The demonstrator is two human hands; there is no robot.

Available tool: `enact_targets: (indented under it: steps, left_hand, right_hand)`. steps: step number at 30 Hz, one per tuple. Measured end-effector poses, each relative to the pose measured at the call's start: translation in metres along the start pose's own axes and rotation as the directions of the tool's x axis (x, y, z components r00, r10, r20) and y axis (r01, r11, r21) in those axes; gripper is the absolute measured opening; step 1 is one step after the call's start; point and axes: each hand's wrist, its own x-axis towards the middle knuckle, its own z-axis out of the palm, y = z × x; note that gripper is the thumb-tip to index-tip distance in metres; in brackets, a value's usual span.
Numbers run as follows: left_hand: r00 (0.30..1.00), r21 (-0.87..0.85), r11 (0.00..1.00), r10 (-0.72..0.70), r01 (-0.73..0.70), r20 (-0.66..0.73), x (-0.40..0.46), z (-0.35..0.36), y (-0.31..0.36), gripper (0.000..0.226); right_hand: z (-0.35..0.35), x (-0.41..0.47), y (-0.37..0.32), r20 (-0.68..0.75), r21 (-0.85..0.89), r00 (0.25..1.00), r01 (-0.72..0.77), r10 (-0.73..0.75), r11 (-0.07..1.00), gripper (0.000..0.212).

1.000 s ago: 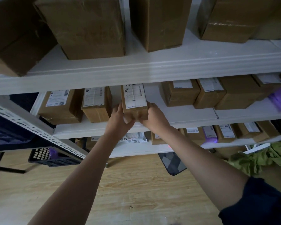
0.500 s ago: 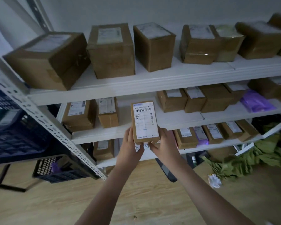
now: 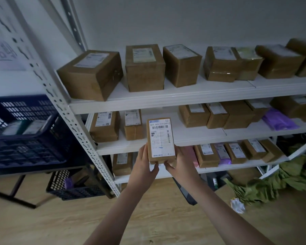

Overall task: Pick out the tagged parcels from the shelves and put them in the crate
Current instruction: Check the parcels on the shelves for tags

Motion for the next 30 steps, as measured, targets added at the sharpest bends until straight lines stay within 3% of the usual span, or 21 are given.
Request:
enact_targets:
  steps: [12, 18, 24, 28, 30]
  left_hand:
    - [0.994, -0.063, 0.994, -0.089, 0.094, 0.069, 0.016, -0.012, -0.027, 0.082]
    - [0.968, -0.132, 0.962, -0.226, 0.239, 0.107, 0.058, 0.028, -0.057, 0.057]
    - [0.951, -0.163, 0.939, -0.309, 0.304, -0.005, 0.101, 0.067, -0.08, 0.048]
    - [0.879, -0.17, 0.893, -0.444, 0.417, -0.175, 0.116, 0.082, -0.091, 0.011]
    - [0.829, -0.151, 0.873, -0.487, 0.463, -0.275, 0.118, 0.086, -0.094, 0.003]
  right_hand:
    - [0.015, 0.026, -0.015, 0.113, -0.051, 0.99, -0.081, 0.087, 0.995, 0.056]
    - [0.028, 0.076, 0.022, 0.172, -0.08, 0.968, -0.171, 0.182, 0.982, 0.04]
    - [0.046, 0.125, 0.062, 0.214, -0.049, 0.962, -0.165, 0.171, 0.985, 0.04]
    - [0.06, 0.152, 0.081, 0.283, -0.004, 0.953, -0.113, 0.11, 0.994, 0.053]
    - [0.056, 0.159, 0.086, 0.306, 0.027, 0.949, -0.092, 0.08, 0.995, 0.055]
